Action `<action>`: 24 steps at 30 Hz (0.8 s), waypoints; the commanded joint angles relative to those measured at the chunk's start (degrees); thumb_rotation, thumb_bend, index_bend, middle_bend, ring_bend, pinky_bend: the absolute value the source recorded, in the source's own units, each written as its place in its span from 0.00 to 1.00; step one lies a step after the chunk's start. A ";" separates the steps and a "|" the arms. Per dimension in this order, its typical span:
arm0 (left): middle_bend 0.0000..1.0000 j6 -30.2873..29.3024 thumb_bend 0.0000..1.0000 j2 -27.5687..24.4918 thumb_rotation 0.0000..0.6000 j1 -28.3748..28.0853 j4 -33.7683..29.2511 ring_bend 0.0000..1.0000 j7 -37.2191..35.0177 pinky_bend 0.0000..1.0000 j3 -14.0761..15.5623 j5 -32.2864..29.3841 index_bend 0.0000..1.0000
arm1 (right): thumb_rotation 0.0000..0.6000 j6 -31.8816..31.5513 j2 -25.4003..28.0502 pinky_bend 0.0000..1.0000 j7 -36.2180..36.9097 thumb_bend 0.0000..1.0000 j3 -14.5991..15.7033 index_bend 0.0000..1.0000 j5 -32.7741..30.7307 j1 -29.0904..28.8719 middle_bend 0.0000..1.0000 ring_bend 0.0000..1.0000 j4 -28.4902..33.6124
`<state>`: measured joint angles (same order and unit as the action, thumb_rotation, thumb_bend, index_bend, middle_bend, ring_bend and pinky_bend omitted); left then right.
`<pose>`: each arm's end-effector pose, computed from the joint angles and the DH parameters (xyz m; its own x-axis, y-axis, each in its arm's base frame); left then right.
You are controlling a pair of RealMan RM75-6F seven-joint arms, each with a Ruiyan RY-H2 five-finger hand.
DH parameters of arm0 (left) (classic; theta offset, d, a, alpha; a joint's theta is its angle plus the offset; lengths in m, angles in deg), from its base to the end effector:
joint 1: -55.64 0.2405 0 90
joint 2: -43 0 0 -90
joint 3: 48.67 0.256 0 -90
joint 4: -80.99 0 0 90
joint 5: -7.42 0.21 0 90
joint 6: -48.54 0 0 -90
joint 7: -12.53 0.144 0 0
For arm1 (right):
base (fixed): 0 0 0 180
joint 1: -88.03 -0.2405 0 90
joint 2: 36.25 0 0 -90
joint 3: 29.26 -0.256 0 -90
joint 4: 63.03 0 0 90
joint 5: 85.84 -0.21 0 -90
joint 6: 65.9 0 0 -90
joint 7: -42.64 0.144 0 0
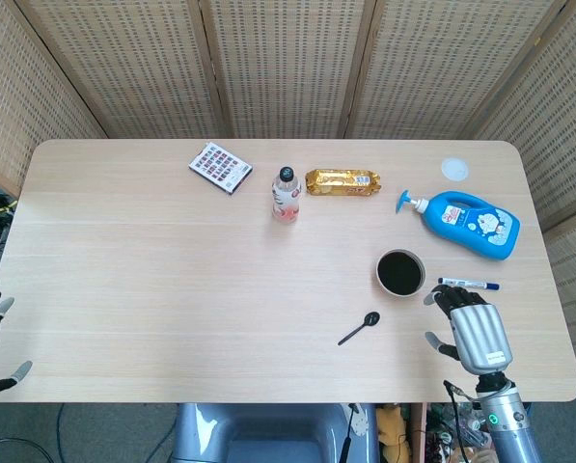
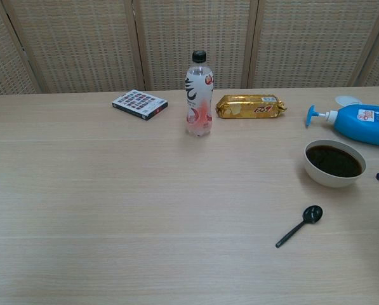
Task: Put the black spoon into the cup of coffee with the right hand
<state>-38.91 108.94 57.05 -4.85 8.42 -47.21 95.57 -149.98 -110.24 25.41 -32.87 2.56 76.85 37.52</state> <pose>-0.3449 0.1298 0.1531 0.4044 0.0775 0.9113 0.9107 0.0578 -0.4091 -0.2333 -0.2060 0.0967 0.3850 0.0309 0.9224 -0.9064 -0.1757 0.3842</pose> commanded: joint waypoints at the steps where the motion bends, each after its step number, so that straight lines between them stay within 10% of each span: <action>1: 0.00 0.04 0.23 -0.02 1.00 -0.04 -0.08 0.00 0.10 0.00 0.04 0.06 0.00 | 1.00 0.17 0.18 0.50 0.37 0.14 0.00 0.46 -0.01 0.03 0.44 0.38 0.09; 19: 0.00 0.21 0.23 -0.50 1.00 -0.26 -0.24 0.00 0.69 0.00 -0.26 -0.37 0.00 | 1.00 5.68 1.13 0.47 0.18 0.14 -1.72 0.46 2.62 -4.71 0.47 0.38 2.60; 24: 0.00 0.56 0.23 -0.55 1.00 -0.41 -0.25 0.00 0.93 0.00 -0.26 -0.51 0.00 | 1.00 10.34 1.27 0.66 -1.91 0.15 -2.45 0.46 2.16 -7.83 0.56 0.52 3.51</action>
<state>-38.38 108.39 56.66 -5.10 9.34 -47.47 95.09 -141.33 -109.08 24.56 -34.89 4.97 70.34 40.51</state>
